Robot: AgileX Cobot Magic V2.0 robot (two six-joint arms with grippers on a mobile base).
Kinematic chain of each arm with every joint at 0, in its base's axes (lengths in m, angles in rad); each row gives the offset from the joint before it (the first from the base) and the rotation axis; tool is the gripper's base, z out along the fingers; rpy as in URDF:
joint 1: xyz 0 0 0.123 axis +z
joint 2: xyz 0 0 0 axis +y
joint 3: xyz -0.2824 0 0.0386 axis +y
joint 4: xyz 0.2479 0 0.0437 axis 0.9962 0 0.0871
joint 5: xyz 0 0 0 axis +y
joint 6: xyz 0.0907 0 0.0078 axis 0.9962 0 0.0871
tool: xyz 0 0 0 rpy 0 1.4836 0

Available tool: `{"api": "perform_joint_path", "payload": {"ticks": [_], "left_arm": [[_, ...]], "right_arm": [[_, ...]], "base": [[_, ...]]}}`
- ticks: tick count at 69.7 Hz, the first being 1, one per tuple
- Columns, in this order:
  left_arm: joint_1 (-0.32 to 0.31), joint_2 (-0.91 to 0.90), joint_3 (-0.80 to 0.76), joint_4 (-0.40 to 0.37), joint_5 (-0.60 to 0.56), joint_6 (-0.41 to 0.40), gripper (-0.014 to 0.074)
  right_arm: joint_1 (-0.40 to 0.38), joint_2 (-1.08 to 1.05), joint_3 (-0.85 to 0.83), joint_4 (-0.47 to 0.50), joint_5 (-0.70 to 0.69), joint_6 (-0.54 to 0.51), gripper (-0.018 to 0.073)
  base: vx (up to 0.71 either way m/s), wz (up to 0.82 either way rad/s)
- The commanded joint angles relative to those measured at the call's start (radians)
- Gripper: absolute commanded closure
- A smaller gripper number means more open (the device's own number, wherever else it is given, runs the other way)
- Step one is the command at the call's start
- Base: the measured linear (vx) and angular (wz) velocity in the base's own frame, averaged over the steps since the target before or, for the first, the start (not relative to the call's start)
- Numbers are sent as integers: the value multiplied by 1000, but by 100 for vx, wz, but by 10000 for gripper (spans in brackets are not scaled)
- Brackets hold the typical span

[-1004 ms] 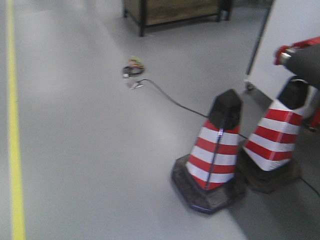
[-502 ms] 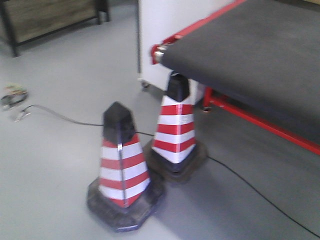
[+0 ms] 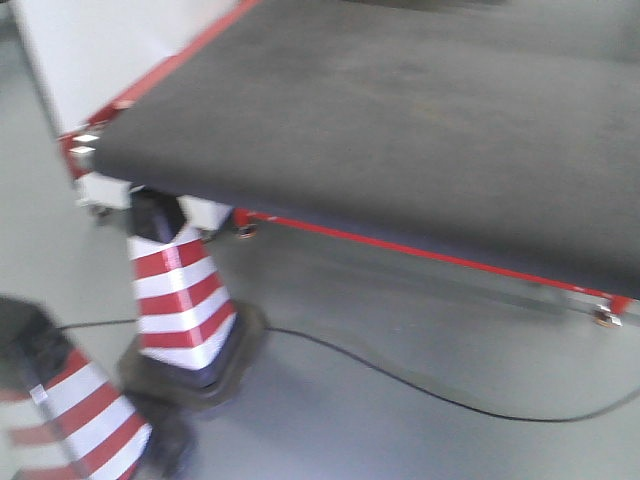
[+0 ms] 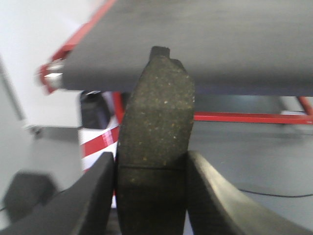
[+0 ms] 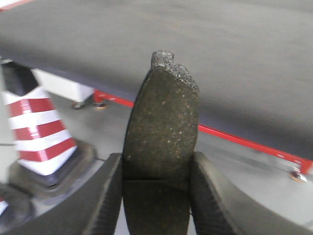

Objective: Move and align brake pads A on conveyor
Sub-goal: 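Turn past the striped cones and approach the black conveyor belt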

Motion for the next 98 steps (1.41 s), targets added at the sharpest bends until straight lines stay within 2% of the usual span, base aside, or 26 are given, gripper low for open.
{"api": "perform_joint_path", "payload": {"ticks": [1,28,70,98], "left_arm": [[-3,10,-32,-19,-96,-9,482],[-3,10,-32,-19,-96,-9,482],[-3,10,-32,-19,-96,-9,482],[-3,10,-32,-19,-96,-9,482]], "right_arm": [[0,7,-32,-8,-95,-8,538],[0,7,-32,-8,-95,-8,538],[0,7,-32,-8,-95,-8,538],[0,8,-32,-8,-95,-8,538]], "base": [[18,-68],[21,-44],[33,2],[27,-31]]}}
